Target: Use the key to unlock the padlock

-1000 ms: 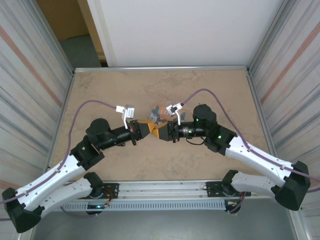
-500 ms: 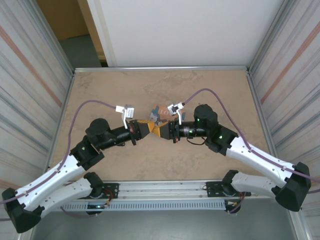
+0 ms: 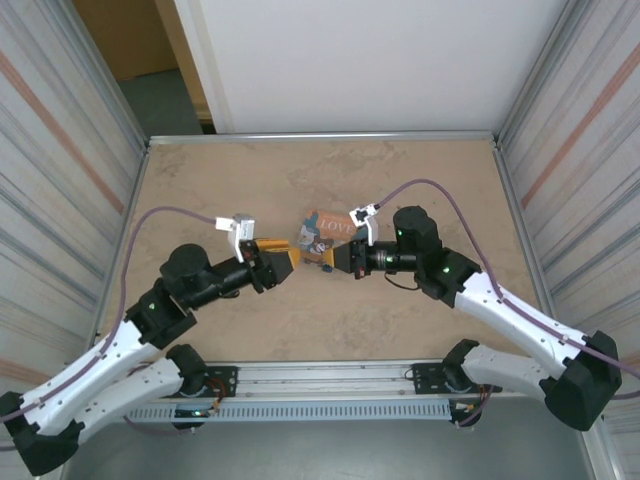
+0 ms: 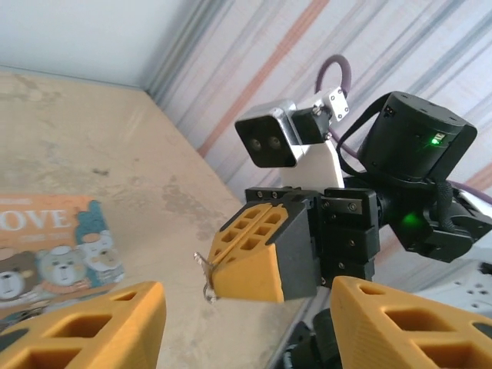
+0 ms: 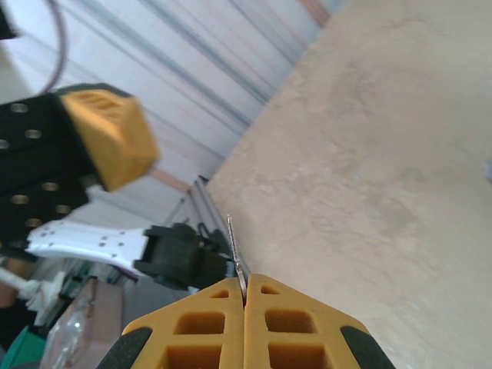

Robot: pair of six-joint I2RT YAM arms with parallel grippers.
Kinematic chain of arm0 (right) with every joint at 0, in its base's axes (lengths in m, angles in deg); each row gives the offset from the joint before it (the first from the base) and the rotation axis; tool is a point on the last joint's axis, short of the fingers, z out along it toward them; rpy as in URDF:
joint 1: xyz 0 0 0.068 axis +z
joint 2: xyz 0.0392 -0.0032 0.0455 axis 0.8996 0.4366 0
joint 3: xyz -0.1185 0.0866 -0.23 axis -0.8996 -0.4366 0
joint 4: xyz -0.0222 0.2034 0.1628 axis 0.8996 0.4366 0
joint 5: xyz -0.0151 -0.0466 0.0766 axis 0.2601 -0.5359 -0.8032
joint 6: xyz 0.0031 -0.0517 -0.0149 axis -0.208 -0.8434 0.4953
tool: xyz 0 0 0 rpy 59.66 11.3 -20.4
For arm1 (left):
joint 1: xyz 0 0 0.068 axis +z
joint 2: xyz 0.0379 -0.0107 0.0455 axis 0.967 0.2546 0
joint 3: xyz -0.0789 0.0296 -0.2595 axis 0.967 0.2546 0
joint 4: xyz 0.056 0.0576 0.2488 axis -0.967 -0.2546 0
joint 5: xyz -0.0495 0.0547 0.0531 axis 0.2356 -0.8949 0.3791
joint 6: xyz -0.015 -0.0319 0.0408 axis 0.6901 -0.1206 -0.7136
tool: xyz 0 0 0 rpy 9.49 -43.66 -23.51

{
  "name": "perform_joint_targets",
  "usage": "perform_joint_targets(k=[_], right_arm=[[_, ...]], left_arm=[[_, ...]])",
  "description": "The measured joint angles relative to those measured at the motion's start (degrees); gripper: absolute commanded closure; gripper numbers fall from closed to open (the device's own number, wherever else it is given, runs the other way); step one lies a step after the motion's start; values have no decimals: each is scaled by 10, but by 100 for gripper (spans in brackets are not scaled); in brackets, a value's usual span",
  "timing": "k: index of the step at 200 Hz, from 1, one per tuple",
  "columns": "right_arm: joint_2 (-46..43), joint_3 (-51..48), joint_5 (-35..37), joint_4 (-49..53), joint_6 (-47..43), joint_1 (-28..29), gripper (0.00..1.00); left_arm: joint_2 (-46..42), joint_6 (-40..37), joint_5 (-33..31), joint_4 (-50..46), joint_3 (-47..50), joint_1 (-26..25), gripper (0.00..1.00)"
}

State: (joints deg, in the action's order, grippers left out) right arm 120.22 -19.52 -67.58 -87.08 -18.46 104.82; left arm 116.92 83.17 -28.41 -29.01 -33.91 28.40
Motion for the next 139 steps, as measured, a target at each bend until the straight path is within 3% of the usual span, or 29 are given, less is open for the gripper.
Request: perform_joint_targets(k=[75, 139], right_arm=[[69, -16, -7, 37, -39, -103, 100], [194, -17, -36, -23, -46, -142, 100]], left_arm=[[-54, -5, -111, -96, 99, 0, 25], [0, -4, -127, -71, 147, 0, 21]])
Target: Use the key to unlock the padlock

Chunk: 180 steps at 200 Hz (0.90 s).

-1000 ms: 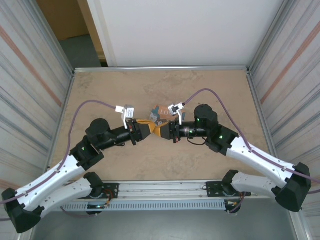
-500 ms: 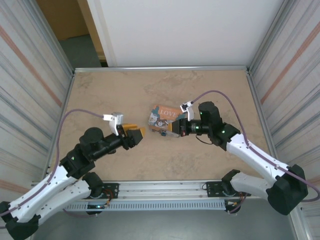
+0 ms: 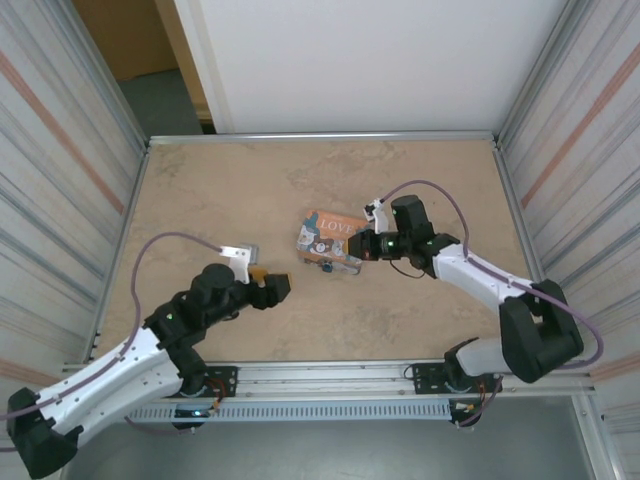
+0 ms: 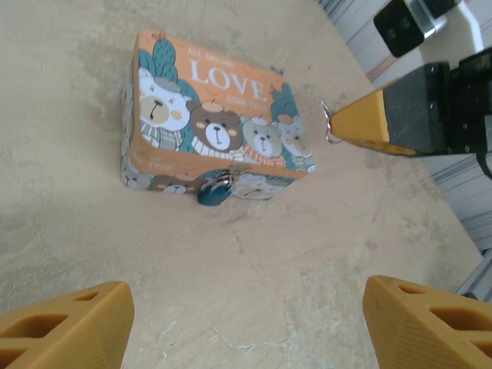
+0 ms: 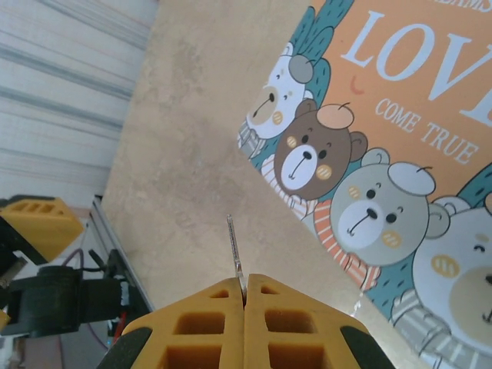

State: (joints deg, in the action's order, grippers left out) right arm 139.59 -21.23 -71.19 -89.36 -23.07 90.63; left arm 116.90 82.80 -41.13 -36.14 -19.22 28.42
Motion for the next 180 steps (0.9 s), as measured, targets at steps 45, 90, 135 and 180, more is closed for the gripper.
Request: perform_joint_targets(k=[45, 90, 135, 180], right_arm=[[71, 0, -4, -50, 13, -4, 100], [121, 1, -10, -83, 24, -4, 100], [142, 3, -31, -122, 28, -8, 100], [148, 3, -36, -135, 28, -8, 100]], left_arm=[[67, 9, 5, 46, 7, 3, 21], [103, 18, 11, 78, 10, 4, 20], [111, 24, 10, 95, 15, 4, 20], [148, 26, 11, 108, 21, 4, 23]])
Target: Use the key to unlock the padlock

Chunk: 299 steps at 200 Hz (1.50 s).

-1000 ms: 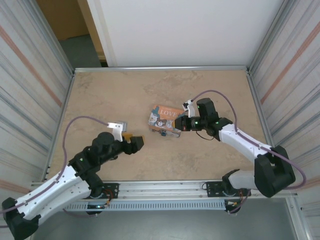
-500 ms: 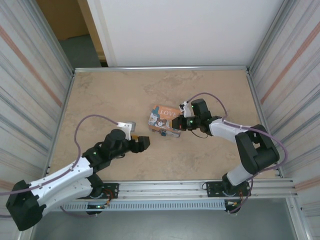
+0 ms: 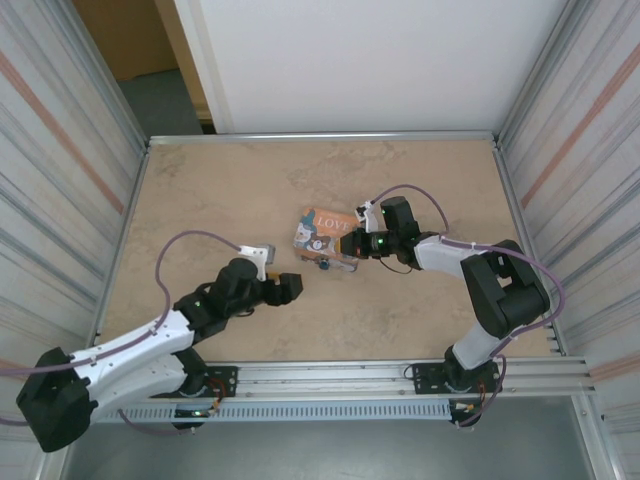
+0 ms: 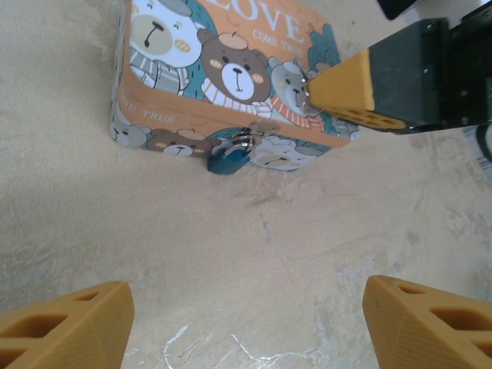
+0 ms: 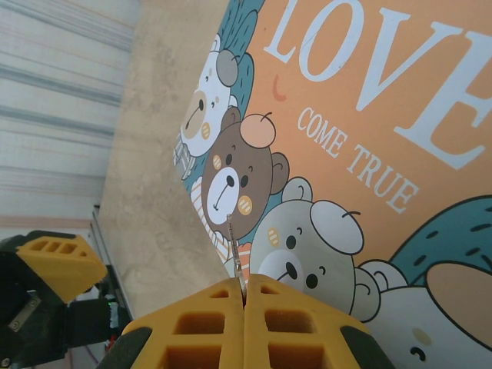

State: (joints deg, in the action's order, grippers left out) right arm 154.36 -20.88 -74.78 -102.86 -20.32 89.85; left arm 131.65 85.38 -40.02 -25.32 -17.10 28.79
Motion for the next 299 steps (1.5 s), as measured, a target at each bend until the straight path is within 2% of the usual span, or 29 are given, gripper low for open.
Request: perform_joint_targets(k=[71, 159, 258, 299], right_arm=[[0, 0, 0, 1, -3, 0, 100], [3, 0, -1, 0, -4, 0, 100], [5, 14, 2, 24, -20, 4, 100], [7, 18, 5, 27, -20, 7, 100]], left_arm=[[125, -3, 17, 43, -14, 5, 25], [248, 5, 59, 162, -34, 30, 25], [369, 14, 68, 284, -51, 30, 38], [410, 13, 65, 332, -59, 30, 40]])
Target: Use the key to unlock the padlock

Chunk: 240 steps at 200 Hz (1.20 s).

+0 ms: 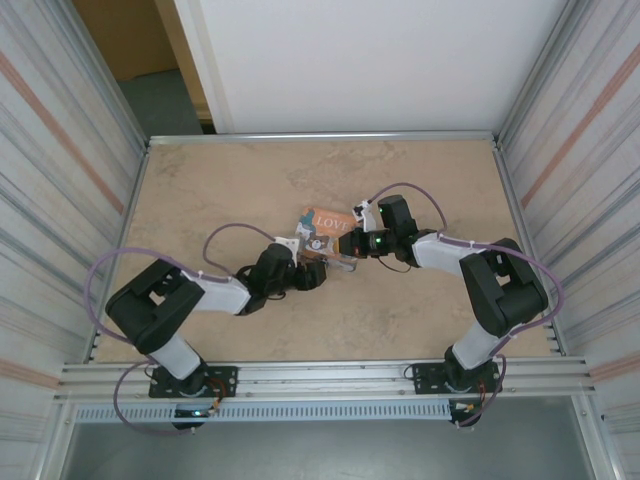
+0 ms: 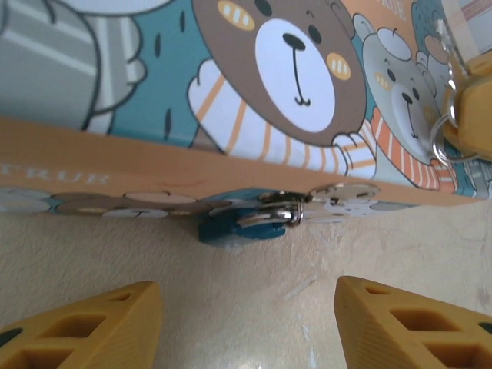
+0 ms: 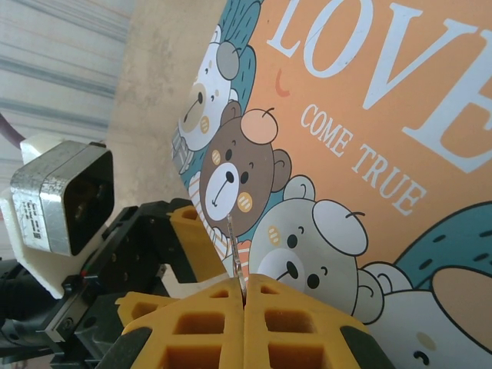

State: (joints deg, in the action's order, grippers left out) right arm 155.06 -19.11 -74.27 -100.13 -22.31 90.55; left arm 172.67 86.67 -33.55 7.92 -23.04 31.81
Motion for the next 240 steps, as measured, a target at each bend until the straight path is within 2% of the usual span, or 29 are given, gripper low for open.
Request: perform_joint_targets(k=[87, 240], right_arm=[[0, 4, 4, 8, -11, 2, 100], [0, 8, 17, 12, -15, 2, 100]], left_arm=[[65, -4, 0, 50, -37, 0, 48], [109, 15, -1, 91, -62, -6, 59]])
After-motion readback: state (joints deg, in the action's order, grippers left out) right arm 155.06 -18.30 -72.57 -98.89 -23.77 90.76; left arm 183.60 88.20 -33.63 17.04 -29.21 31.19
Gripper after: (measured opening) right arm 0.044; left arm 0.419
